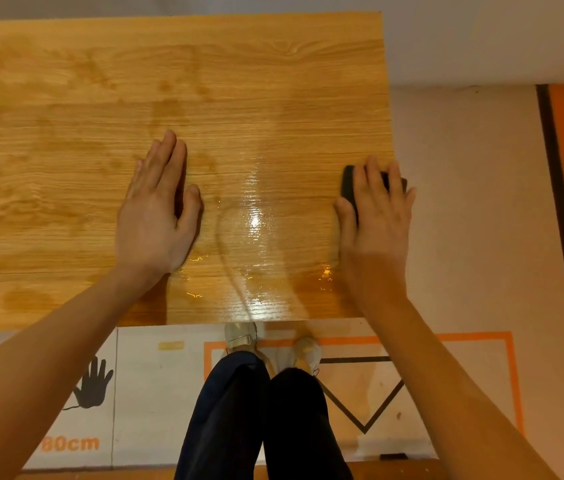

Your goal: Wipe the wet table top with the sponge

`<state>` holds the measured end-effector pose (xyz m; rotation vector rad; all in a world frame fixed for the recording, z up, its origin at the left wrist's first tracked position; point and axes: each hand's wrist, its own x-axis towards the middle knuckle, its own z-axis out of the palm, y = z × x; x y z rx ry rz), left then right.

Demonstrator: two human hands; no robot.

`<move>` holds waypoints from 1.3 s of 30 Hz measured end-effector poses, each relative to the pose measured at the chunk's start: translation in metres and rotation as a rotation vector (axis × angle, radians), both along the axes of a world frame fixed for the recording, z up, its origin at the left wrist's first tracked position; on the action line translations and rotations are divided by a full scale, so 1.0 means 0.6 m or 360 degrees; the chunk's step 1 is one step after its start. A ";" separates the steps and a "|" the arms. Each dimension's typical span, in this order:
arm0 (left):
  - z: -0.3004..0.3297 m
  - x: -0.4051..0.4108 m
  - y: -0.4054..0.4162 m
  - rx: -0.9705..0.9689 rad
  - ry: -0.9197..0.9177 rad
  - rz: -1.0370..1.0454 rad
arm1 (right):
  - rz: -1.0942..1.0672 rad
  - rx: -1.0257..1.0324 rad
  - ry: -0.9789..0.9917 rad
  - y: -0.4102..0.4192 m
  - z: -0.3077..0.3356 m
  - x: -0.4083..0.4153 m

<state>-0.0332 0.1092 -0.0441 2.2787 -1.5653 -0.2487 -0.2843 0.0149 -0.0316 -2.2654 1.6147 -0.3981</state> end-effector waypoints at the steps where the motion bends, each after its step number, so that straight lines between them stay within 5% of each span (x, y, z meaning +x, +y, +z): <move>1: -0.001 -0.001 0.001 0.0000 -0.0004 0.0000 | 0.0037 -0.0068 0.0049 0.021 -0.005 0.021; 6: -0.003 0.000 -0.001 0.0006 -0.0030 0.0007 | 0.0445 -0.0064 -0.0164 0.126 -0.009 0.119; 10: -0.001 -0.001 0.000 0.0003 0.0002 0.0012 | 0.0728 -0.0039 -0.0142 0.093 0.000 0.039; 16: 0.004 -0.002 0.001 -0.0009 0.0042 -0.0020 | -0.0126 0.0037 -0.0312 0.083 0.009 -0.031; 21: 0.003 -0.002 -0.002 -0.0032 0.0052 0.0003 | 0.0272 -0.0126 -0.0210 0.170 -0.001 0.130; 25: 0.003 0.001 -0.001 -0.0044 0.0087 -0.0018 | 0.0455 -0.0210 -0.0230 0.164 -0.001 0.087; 29: 0.016 0.012 0.011 -0.0069 0.0283 -0.0110 | -0.0164 0.0015 -0.0358 0.121 0.012 -0.046; 32: 0.028 0.005 0.054 -0.0068 0.0245 -0.0271 | -0.0476 -0.0033 -0.0350 0.133 0.005 -0.024; 39: 0.006 -0.045 0.110 -0.0097 0.0162 -0.0295 | 0.0235 -0.0134 -0.0296 0.222 0.000 0.140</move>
